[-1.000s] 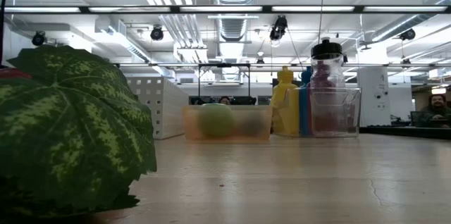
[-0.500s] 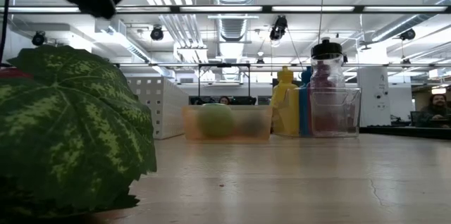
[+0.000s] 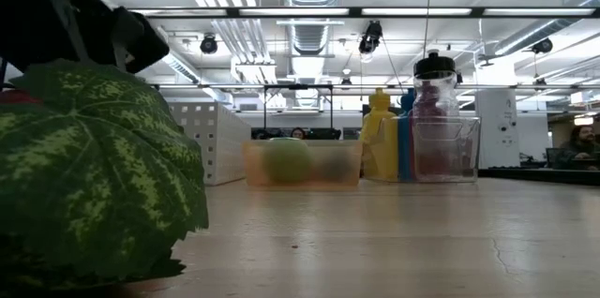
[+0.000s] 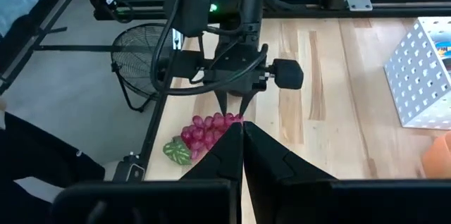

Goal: Pick & Place Food Item
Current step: Put the grapes into the orange bin

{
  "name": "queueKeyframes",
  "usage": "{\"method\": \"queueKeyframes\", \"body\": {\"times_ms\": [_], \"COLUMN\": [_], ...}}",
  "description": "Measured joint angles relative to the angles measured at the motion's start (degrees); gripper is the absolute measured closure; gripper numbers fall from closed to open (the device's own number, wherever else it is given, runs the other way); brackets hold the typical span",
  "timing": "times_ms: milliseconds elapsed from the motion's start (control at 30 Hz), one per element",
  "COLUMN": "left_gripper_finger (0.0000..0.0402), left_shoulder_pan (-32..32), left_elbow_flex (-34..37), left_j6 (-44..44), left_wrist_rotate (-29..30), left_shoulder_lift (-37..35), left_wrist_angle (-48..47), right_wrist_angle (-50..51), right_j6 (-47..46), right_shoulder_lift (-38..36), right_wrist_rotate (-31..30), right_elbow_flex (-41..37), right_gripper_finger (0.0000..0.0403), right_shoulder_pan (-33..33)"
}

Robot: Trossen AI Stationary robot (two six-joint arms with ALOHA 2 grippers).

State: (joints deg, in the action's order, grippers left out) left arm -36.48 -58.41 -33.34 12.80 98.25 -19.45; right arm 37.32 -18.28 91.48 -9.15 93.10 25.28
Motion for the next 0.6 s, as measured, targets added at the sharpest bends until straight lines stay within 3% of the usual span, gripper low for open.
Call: {"method": "queueKeyframes", "body": {"times_ms": [200, 600], "left_gripper_finger": [0.0284, 0.0284], "left_shoulder_pan": [1.5, 2.7], "left_elbow_flex": [1.1, 4.5], "left_j6": [-3.9, -10.2], "left_wrist_rotate": [-0.8, -8.8], "left_shoulder_lift": [1.0, 1.0], "left_wrist_angle": [1.3, 9.0], "right_wrist_angle": [0.2, 0.8], "right_j6": [1.9, 2.4], "right_shoulder_lift": [0.0, 0.0], "right_wrist_rotate": [0.0, 0.1], "right_elbow_flex": [0.0, 0.0], "right_gripper_finger": [0.0394, 0.0394], "right_shoulder_pan": [0.1, 0.1]}}
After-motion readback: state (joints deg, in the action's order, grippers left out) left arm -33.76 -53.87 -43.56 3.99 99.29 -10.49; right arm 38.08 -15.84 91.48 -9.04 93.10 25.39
